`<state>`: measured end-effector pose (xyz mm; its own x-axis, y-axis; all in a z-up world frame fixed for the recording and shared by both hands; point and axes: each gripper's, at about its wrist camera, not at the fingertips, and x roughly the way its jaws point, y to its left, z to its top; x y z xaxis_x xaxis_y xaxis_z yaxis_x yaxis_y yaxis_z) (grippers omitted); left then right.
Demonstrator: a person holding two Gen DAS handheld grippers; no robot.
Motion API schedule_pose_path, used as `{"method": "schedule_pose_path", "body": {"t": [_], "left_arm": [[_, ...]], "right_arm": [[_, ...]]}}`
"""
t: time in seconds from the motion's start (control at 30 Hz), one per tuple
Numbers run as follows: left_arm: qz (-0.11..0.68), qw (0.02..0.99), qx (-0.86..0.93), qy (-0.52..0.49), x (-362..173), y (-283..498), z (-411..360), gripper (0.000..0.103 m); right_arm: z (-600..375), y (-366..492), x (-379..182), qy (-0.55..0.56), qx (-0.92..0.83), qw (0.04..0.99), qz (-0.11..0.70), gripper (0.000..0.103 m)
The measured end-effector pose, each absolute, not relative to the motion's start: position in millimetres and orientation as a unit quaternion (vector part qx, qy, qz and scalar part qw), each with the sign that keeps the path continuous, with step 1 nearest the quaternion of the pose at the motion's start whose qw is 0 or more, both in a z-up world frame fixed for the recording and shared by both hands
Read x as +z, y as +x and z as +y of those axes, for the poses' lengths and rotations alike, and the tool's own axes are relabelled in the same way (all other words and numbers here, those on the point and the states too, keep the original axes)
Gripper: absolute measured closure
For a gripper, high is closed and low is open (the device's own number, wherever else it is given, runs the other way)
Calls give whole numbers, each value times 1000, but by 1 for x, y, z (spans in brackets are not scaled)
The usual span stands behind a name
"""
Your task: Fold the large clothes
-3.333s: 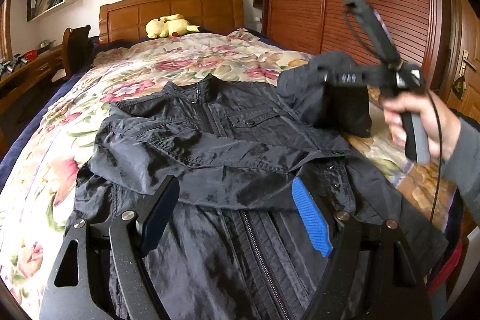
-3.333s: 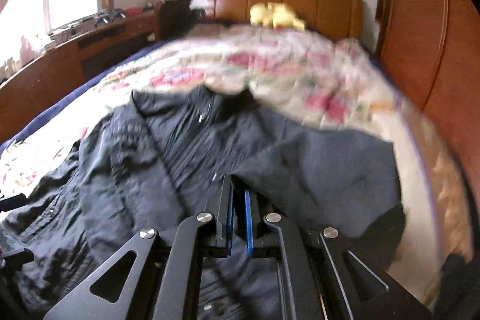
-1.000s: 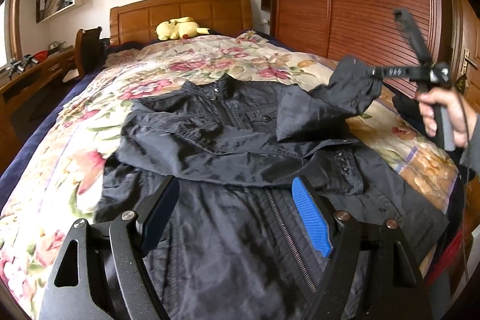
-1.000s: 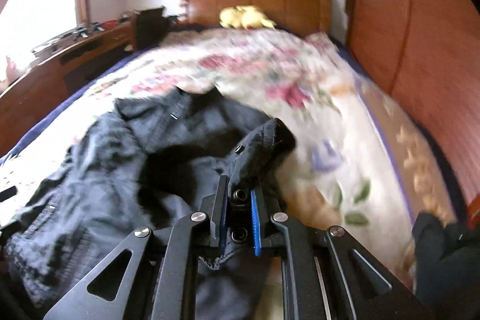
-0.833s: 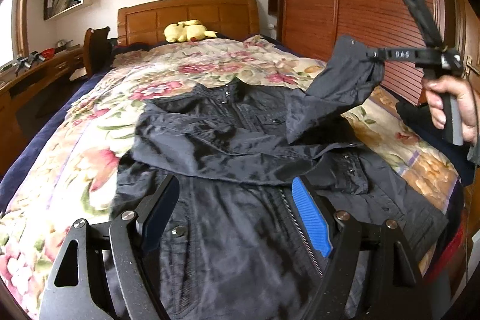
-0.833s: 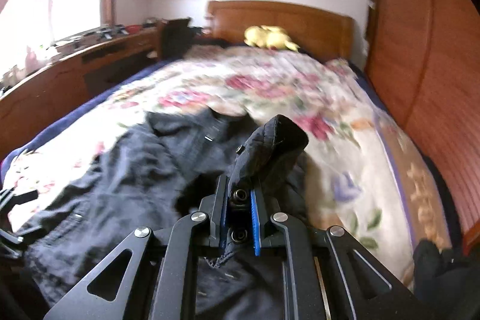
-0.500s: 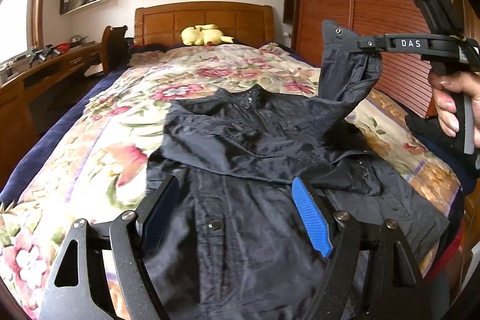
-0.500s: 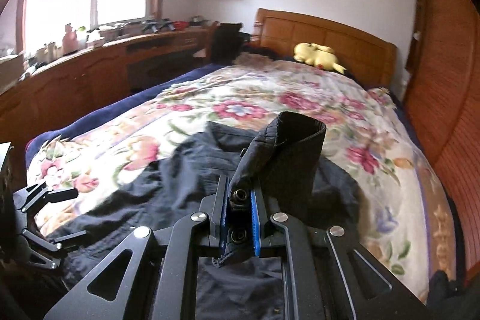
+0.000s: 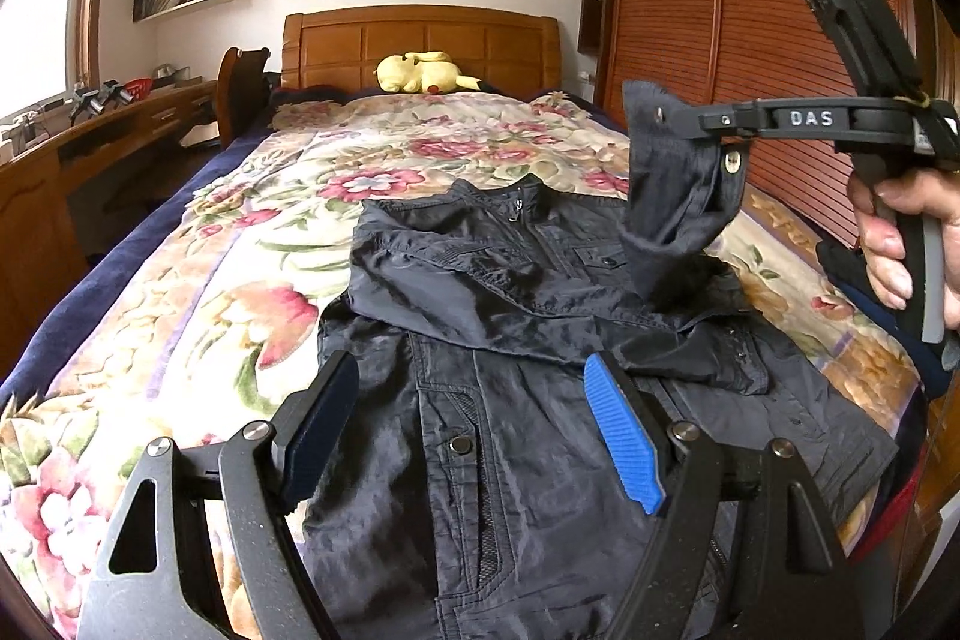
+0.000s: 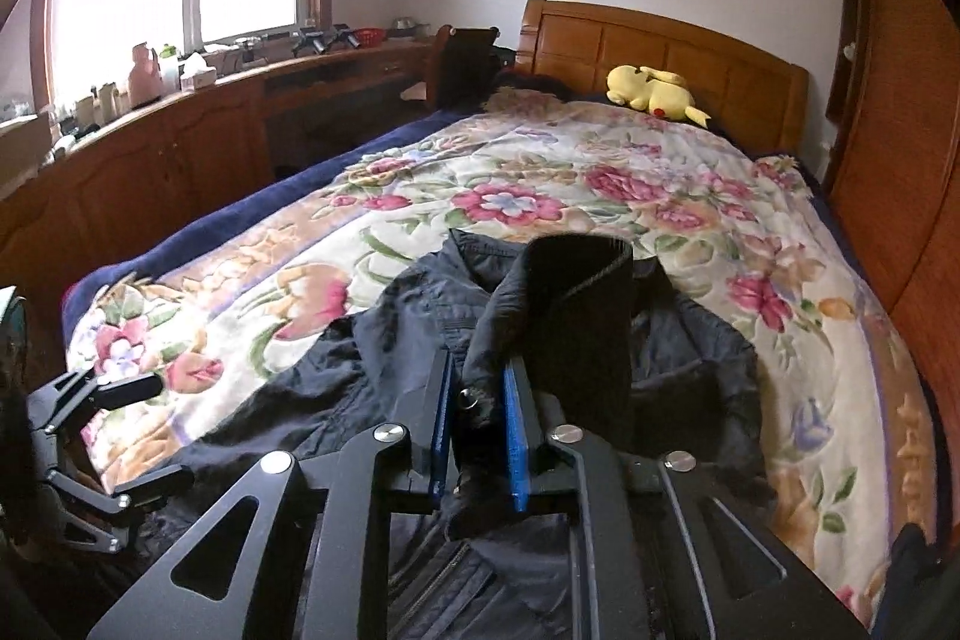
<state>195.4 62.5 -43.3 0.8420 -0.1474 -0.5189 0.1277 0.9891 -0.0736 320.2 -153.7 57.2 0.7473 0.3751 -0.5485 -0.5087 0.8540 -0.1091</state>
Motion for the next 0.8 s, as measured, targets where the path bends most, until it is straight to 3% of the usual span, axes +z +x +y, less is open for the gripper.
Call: {"method": "schedule_pose_path", "body": {"t": [0.27,0.6,0.8], "left_arm": [[278,958,-70,-11,-47,197,57,24],[292,954,-71,-2,-56,203,50,24],[305,949,-76,-1,-61,209,43,24]], "right_arm": [[-162,301,54,-115,251,925,262,81],[-186,314,12,-104,212,925,297,77],[-199,324,-30,-92,182,923,327,60]]}}
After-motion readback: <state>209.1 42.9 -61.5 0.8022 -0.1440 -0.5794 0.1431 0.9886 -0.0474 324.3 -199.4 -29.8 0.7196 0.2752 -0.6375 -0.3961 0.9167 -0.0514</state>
